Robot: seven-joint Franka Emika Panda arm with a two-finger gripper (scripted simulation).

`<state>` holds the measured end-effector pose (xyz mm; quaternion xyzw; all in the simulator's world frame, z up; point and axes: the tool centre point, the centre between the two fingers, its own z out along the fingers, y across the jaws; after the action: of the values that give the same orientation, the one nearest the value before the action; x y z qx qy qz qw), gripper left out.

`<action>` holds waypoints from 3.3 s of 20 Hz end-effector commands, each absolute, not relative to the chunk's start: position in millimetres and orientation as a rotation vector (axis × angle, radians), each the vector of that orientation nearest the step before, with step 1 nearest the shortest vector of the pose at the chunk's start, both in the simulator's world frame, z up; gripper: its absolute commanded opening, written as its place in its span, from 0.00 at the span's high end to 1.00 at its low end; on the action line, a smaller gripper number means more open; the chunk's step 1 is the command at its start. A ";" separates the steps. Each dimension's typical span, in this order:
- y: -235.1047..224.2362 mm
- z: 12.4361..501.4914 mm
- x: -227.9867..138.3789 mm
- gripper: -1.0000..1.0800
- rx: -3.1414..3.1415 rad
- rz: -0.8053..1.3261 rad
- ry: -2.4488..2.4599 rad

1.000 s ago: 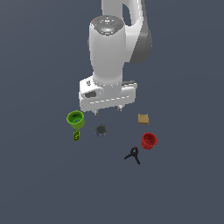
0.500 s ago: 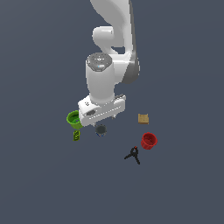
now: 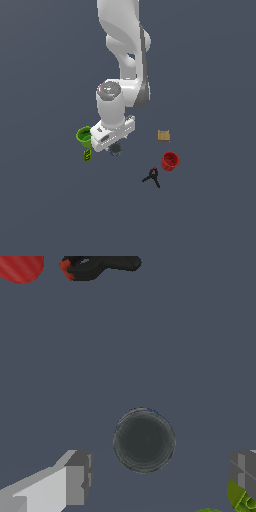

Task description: Pick up a designated object from a clutter of objects.

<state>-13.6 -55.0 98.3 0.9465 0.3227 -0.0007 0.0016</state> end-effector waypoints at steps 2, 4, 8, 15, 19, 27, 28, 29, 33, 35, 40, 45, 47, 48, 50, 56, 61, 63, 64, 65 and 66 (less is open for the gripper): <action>-59.0 82.2 -19.8 0.04 2.947 0.000 1.084; -60.6 75.5 -22.7 0.04 2.937 0.000 1.112; -62.8 66.7 -26.8 0.04 2.923 0.000 1.150; -63.4 63.4 -28.0 0.04 2.921 -0.001 1.158; -63.4 53.9 -28.4 0.04 2.920 -0.001 1.159; -63.3 20.2 -29.1 0.04 2.919 0.000 1.162; -63.4 17.8 -29.0 0.04 2.919 0.000 1.162; -63.5 15.9 -28.9 0.04 2.919 0.000 1.162; -63.7 13.6 -28.7 1.00 2.919 0.000 1.162; -63.7 13.6 -28.7 1.00 2.919 0.000 1.162; -63.7 13.6 -28.7 1.00 2.919 0.000 1.162; -64.4 15.6 -28.3 1.00 2.918 0.002 1.161; -64.6 18.4 -28.5 1.00 2.918 0.002 1.161; -64.7 20.5 -28.7 1.00 2.918 0.002 1.161; -65.1 26.1 -29.0 1.00 2.918 0.002 1.161; -66.9 54.6 -30.9 1.00 2.918 0.002 1.161; -69.3 92.1 -33.2 1.00 2.918 0.002 1.161; -70.2 110.1 -34.2 1.00 2.918 0.001 1.162; -70.9 119.9 -34.8 1.00 2.918 0.001 1.162; -71.5 130.1 -35.4 1.00 2.918 0.001 1.162; -72.1 140.6 -35.9 1.00 2.918 0.001 1.162</action>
<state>-35.1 -71.2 124.7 0.9291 0.3699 -0.0001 0.0002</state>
